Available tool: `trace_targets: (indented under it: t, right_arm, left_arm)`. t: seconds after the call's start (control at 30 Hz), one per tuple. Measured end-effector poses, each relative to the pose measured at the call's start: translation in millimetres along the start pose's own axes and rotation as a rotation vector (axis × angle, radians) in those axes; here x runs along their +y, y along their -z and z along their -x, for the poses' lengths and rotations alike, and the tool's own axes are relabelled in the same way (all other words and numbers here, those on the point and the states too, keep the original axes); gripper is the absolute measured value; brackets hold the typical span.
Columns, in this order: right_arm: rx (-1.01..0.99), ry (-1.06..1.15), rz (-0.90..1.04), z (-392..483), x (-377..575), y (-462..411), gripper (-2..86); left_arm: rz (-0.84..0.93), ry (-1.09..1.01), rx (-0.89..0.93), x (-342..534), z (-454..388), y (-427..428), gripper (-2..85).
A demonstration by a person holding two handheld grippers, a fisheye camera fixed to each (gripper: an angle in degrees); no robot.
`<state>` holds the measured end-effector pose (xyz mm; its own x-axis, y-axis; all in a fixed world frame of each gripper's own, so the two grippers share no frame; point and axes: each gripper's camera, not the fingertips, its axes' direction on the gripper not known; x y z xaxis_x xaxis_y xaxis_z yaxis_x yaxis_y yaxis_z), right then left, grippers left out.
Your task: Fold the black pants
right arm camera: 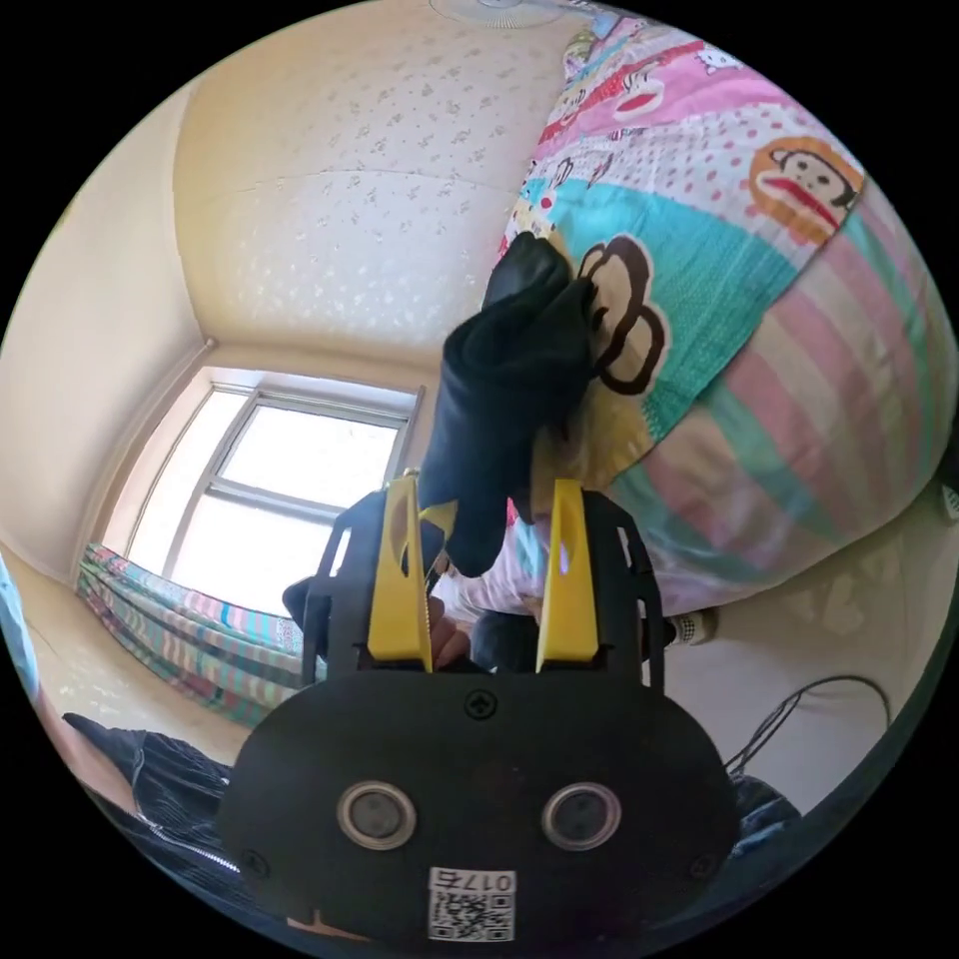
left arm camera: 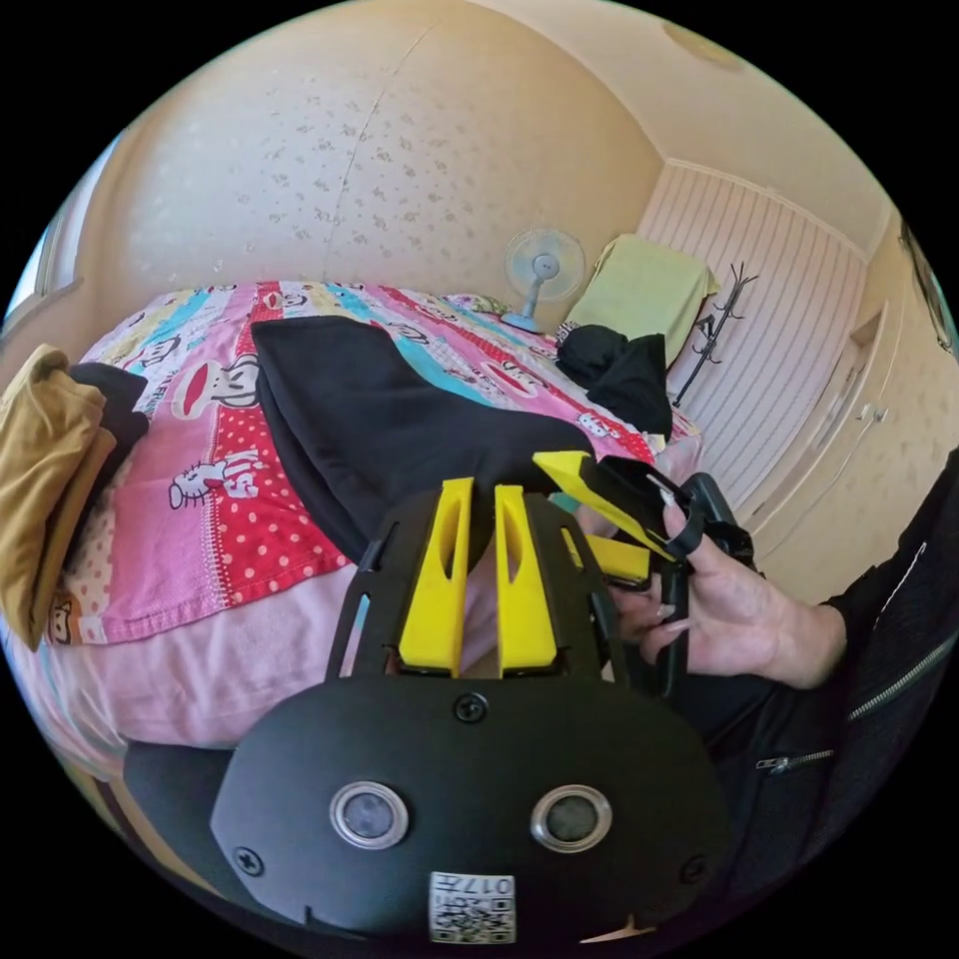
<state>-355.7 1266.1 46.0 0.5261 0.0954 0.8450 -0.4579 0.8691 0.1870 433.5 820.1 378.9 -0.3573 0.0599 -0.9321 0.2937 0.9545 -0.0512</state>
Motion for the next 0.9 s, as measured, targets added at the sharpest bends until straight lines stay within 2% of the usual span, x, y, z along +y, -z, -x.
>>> trace_targets:
  t: [0.1,0.23,0.33,0.4,0.47,0.57,0.7,0.8,0.9]
  right_arm:
    - [-0.017,0.020,-0.073,4,-5,-16,14.2]
    - [0.020,0.044,-0.016,17,-22,-32,5.1]
    - [0.080,0.154,-0.014,25,-16,-30,2.1]
    - [0.070,0.139,0.019,19,-18,-26,1.3]
    - [0.033,0.158,0.068,15,-26,-21,0.8]
    - [-0.028,0.189,0.119,16,-39,-3,0.4]
    - [-0.159,0.035,0.217,19,-41,29,0.3]
    - [-0.182,0.027,0.252,34,-33,61,0.2]
    - [-0.167,0.066,0.304,53,-34,94,0.2]
  left_arm:
    - [0.007,-0.002,-0.003,-1,-2,-1,4.8]
    - [0.029,0.014,-0.031,8,-3,-1,5.1]
    - [0.011,-0.022,0.001,18,-5,21,4.6]
    - [-0.035,-0.010,0.022,21,-1,43,0.7]
    - [-0.136,-0.097,0.056,12,1,75,-0.5]
    - [-0.134,-0.195,0.077,-26,7,85,-0.9]
    - [-0.075,-0.330,0.023,-80,-1,59,-0.9]
    - [-0.014,-0.417,0.096,-115,-13,16,-0.9]
    - [0.150,-0.486,0.120,-129,-26,-55,-0.9]
